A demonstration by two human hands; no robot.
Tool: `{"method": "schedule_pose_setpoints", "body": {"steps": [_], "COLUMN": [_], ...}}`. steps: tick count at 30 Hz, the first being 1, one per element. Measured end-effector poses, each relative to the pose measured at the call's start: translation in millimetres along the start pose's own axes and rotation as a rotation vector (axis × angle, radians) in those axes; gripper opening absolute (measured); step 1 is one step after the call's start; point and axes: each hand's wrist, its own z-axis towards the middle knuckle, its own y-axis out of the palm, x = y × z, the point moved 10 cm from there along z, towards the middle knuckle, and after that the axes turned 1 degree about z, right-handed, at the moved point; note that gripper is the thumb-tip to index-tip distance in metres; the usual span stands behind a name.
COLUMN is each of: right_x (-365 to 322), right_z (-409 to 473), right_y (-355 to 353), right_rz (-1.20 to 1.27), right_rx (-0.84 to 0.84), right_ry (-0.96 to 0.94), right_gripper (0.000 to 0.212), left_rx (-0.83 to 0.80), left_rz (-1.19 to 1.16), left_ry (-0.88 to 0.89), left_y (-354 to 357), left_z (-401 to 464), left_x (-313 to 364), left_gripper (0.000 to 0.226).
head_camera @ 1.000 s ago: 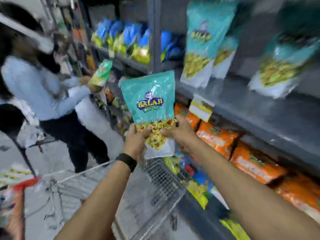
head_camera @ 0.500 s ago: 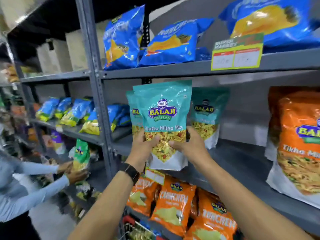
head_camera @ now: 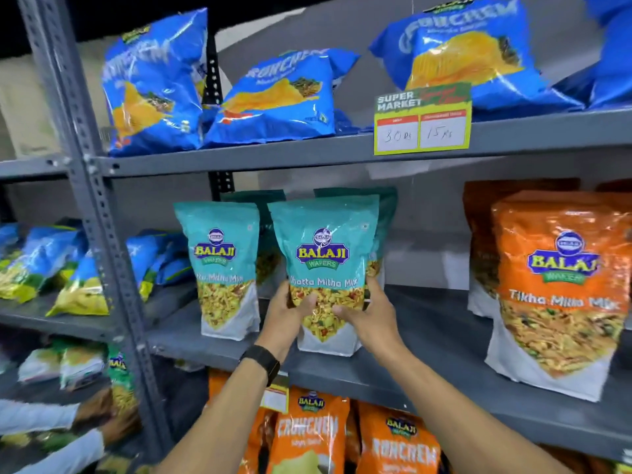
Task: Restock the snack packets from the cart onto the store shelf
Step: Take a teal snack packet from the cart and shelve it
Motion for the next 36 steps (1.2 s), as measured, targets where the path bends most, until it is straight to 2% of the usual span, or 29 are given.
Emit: {"method": "schedule_pose_setpoints", "body": {"steps": [5,7,8,11,12,14,16,19,23,28,36], "right_x": [-3.8,-8.5,-10.7,-13.8,-15.7,-20.9,-23.7,-19.4,-14.3,-10.4,-12.9], "right_z": [-10.3,-19.4,-24.8,-41.8,-46.3,-52.5,-53.0,-49.6,-43.7,-46.9,-56.4], "right_y": [0.8,-0.1,-1.3,-1.2,2.7,15.6,32.2,51.2,61.5,72.0,85.7], "right_rz": [-0.012,-0.026,-0.037,-0.111,-0.163,-0.279,-0.38,-0.479,-0.589,-0.624,-0.65], "right_rx": [0.029,0.066,0.1,0.224,0.257,0.318,0.367,0.429,0.51,0.571,0.587], "right_ry": [-0.042,-0.081,-0.104,-0.138,-0.155,-0.191,-0.178,-0.075,-0.028,-0.039,-0.053], "right_gripper": [0.064,0.073,0.082,0.113,0.121,0.134,0.145,0.153,0.151,0.141,0.142], "left_rx": [-0.024,0.005,0.082,0.48,0.589,0.67,0.583,0.406,0.387,0.366,0.357], "left_rz": [-0.002,0.037,0.081,0.281,0.371,0.53,0.568,0.547,0.535,0.561,0.589], "left_ry": [0.021,0.045,0.074,0.243,0.286,0.24,0.116,0.023,0.025,0.11,0.166], "left_y": [1.5,-8.3,-22.6,-90.2,-109.6,-135.9,-148.5,-151.6,-160.4,-171.0,-171.6], "left_z": [-10.2,-17.3,-21.5,-44.2,-50.1,-47.7,-30.4,-9.5,1.4,8.8,-2.5], "left_x": [7.7,15.0,20.3,44.5,50.1,47.9,32.3,10.2,-2.3,-8.6,-7.5], "left_gripper": [0.043,0.048,0.051,0.052,0.062,0.103,0.142,0.163,0.158,0.151,0.147]}}
